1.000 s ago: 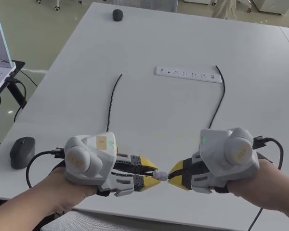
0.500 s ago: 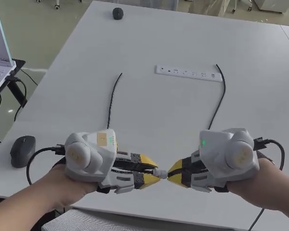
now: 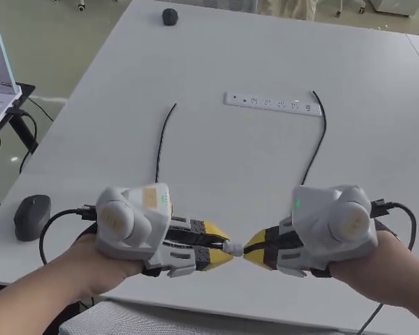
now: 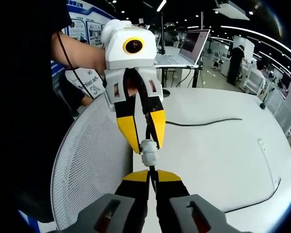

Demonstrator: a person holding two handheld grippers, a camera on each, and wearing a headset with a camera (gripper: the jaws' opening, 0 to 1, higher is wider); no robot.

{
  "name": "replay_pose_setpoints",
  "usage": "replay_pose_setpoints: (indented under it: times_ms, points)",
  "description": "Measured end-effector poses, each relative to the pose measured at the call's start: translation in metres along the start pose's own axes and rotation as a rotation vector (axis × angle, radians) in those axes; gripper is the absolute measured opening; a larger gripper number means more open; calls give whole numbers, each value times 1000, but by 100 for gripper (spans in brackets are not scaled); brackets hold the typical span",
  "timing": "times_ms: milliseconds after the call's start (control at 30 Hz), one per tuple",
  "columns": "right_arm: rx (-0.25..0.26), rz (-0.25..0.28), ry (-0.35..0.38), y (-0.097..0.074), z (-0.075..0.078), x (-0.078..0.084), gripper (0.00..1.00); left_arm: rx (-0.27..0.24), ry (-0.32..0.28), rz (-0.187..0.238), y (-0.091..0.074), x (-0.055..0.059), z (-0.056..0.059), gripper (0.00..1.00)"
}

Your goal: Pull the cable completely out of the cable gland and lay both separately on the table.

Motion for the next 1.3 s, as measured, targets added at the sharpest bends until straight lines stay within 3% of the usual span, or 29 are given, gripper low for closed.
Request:
replay_pose_setpoints:
  times_ms: [300,600,867,967,1133,1300]
  points:
    - [26,11,36,-4,5,5,0,-12,-19,2,-1,1,-5,14]
    - [49,56,82,-9,9,8,0,-11,-16,-4,3,-2,-7,14]
    - [102,77,129,-19,15,18,0,-19,-24,9,1,-7,-11,14]
    - [121,103,173,-21,18,25,0,-19,-32,12,1,-8,-11,14]
    - [186,91,245,-25,22,41,0,-11,-41,16,0,-8,-8,15]
    - [201,118,298,-27,23,48,0,-3,-36,10,0,-7,-3,15]
Point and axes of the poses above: the centre of the closed fingertips' face, and the gripper's own axes: y roughly forward along the fingers, z roughly to its right, x roughly out of its underside, the point moved 2 cm from there along -y, roughly backward along the fingers, and after that the axes turned 13 degrees about -x, right-handed, at the moved point
